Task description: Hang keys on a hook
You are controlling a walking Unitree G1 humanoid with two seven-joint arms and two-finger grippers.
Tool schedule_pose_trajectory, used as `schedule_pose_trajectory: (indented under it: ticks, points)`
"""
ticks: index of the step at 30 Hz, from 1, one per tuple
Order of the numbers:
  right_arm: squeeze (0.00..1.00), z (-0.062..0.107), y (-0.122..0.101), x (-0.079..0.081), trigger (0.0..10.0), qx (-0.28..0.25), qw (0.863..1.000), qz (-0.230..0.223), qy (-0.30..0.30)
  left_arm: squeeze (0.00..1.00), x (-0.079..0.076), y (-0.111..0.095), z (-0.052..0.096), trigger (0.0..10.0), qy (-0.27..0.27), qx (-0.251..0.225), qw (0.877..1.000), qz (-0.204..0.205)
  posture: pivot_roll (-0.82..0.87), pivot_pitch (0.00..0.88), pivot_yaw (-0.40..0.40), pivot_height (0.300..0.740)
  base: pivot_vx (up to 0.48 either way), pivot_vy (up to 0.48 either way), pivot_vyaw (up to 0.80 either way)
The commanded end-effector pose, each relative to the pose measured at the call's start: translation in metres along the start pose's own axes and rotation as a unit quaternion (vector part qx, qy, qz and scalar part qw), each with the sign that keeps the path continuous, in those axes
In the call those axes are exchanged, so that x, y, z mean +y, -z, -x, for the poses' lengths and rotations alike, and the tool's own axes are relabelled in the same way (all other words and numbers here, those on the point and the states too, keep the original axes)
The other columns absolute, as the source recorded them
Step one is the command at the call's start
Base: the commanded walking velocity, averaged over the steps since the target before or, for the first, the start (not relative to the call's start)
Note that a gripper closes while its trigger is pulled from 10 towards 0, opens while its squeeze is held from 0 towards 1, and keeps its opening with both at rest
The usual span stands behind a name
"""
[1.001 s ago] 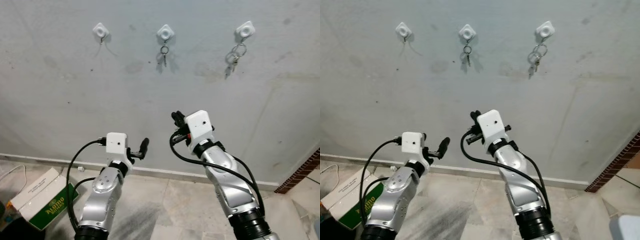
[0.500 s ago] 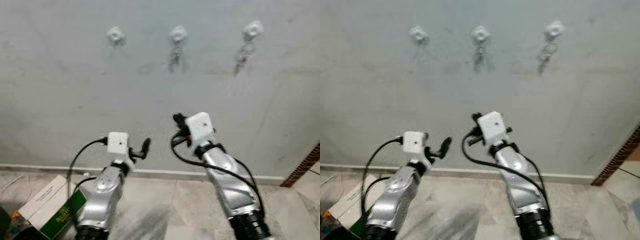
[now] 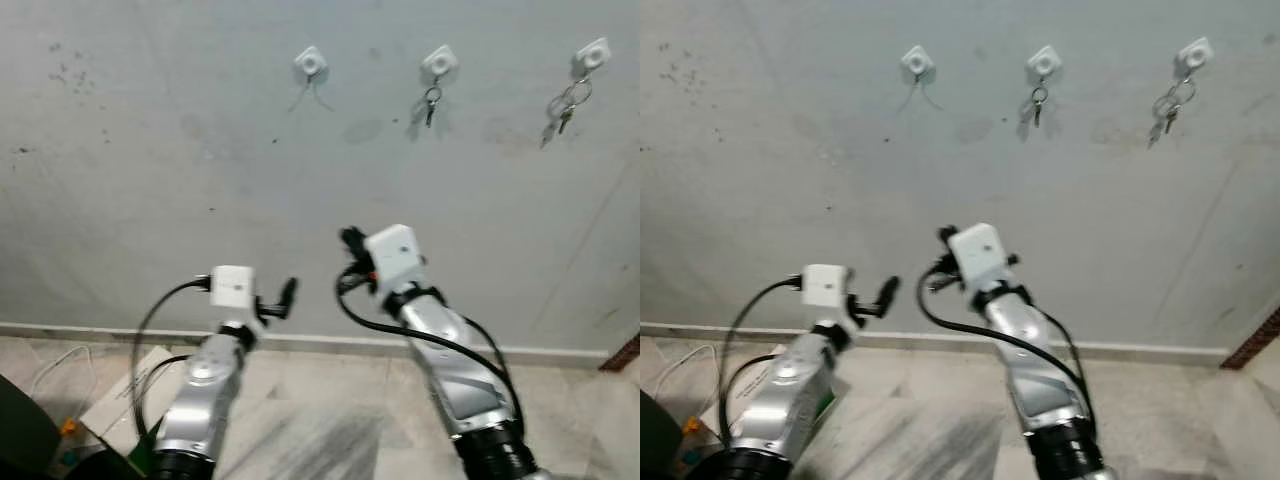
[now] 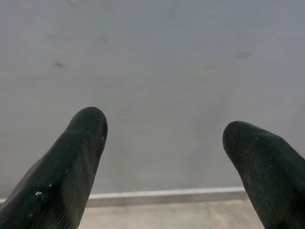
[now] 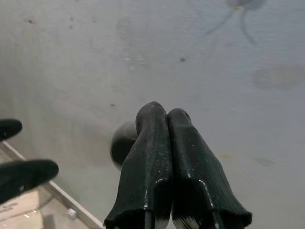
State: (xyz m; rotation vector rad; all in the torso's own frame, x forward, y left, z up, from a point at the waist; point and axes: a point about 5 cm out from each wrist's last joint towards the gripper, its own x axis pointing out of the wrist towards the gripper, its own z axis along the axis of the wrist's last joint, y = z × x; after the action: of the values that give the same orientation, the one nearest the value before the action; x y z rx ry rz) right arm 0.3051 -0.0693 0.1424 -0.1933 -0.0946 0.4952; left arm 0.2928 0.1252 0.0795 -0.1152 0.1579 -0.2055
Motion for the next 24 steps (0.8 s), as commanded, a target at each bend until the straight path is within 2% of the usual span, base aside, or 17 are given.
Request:
schedule_pose_trajectory:
  ticks: [1, 2, 3, 4, 6, 12, 20, 24]
  points:
    - [0.0, 0.0, -0.005, -0.007, 10.0, -0.007, 1.0, 0.007, 0.009, 0.0, -0.008, -0.003, -0.002, 10.0, 0.008, -0.009, 1.0, -0.012, -0.06, 0.0, 0.091, 0.74, 0.0, 0.0, 0.0]
    - [0.0, 0.0, -0.005, -0.007, 10.0, -0.008, 1.0, 0.008, 0.009, 0.0, -0.008, -0.004, -0.002, 10.0, 0.007, -0.01, 1.0, -0.013, -0.06, 0.0, 0.091, 0.74, 0.0, 0.0, 0.0]
    - [0.0, 0.0, -0.005, -0.007, 10.0, -0.008, 1.0, 0.008, 0.008, 0.0, -0.01, -0.007, -0.003, 10.0, 0.013, -0.034, 0.999, -0.006, -0.06, 0.0, 0.091, 0.74, 0.0, 0.0, 0.0]
    - [0.0, 0.0, -0.005, -0.007, 10.0, -0.008, 1.0, 0.008, 0.008, 0.0, -0.01, -0.008, -0.003, 10.0, 0.012, -0.043, 0.999, -0.017, -0.06, 0.0, 0.091, 0.74, 0.0, 0.0, 0.0]
    - [0.0, 0.0, -0.006, -0.007, 10.0, -0.009, 1.0, 0.009, 0.009, 0.0, -0.01, -0.009, -0.003, 10.0, 0.014, -0.04, 0.999, -0.022, -0.06, 0.0, 0.091, 0.74, 0.0, 0.0, 0.0]
    - [0.0, 0.0, -0.007, -0.007, 10.0, -0.012, 1.0, 0.011, 0.009, 0.0, -0.009, -0.011, -0.005, 10.0, 0.016, -0.04, 0.999, -0.002, -0.06, 0.0, 0.091, 0.74, 0.0, 0.0, 0.0]
    - [0.0, 0.0, -0.007, -0.008, 10.0, -0.011, 1.0, 0.013, 0.01, 0.0, -0.015, -0.013, -0.003, 10.0, 0.045, -0.054, 0.997, 0.012, -0.06, 0.0, 0.09, 0.74, 0.0, 0.0, 0.0]
    - [0.0, 0.001, -0.005, -0.009, 10.0, -0.01, 1.0, 0.014, 0.01, 0.0, -0.016, -0.012, -0.003, 10.0, 0.05, -0.053, 0.997, 0.018, -0.06, 0.0, 0.09, 0.74, 0.261, 0.0, 0.0]
